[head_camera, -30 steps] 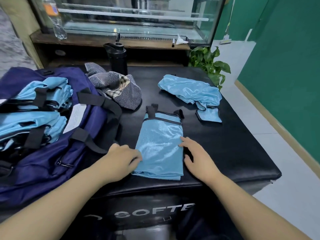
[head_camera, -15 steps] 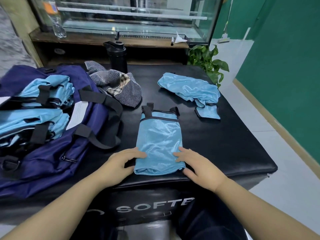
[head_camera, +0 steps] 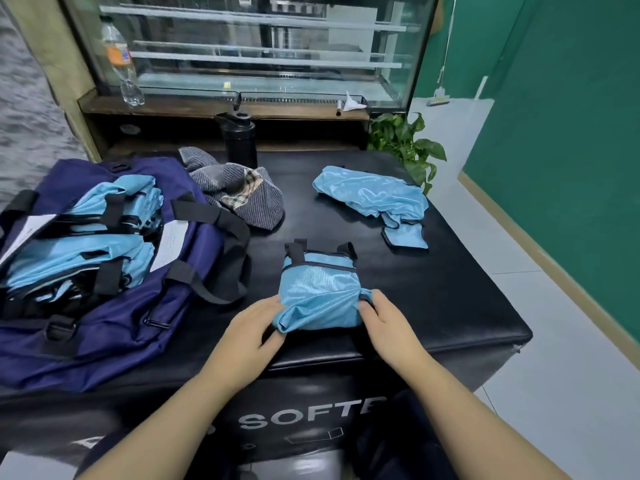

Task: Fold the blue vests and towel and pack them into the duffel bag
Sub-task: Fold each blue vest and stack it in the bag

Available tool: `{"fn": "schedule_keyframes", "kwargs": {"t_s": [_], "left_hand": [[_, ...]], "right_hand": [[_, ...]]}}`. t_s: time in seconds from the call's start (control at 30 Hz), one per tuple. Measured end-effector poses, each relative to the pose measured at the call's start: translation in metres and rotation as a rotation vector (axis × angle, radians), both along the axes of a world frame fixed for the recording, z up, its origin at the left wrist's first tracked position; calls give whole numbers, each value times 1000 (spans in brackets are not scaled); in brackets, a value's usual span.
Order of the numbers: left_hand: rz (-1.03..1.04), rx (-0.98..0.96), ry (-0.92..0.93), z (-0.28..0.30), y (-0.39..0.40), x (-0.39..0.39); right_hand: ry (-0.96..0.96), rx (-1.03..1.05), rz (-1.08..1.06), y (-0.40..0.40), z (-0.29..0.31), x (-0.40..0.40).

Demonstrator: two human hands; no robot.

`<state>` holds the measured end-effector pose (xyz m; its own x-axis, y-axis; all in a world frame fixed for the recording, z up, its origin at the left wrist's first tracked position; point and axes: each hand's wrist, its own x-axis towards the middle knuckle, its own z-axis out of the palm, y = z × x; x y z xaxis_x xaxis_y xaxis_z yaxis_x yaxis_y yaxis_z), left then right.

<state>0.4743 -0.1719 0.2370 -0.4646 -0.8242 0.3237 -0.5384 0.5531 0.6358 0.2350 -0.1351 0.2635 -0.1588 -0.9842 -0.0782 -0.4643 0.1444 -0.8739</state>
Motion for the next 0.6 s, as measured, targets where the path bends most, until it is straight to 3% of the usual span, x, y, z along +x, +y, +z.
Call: {"fn": "schedule_keyframes", "kwargs": {"t_s": [0.1, 0.17, 0.23, 0.4, 0.6], "left_hand": [[75, 189, 61, 3, 17, -3], [137, 303, 115, -1, 23, -4], [182, 385, 161, -1, 26, -4], [272, 478, 274, 2, 28, -4], [325, 448, 126, 9, 28, -8]], "right_hand": [[-368, -29, -94, 13, 1, 7], [-501, 5, -123, 19, 0, 13], [-465, 28, -106, 22, -2, 17], [-168, 150, -9, 24, -3, 8], [-40, 84, -78, 21, -8, 17]]}}
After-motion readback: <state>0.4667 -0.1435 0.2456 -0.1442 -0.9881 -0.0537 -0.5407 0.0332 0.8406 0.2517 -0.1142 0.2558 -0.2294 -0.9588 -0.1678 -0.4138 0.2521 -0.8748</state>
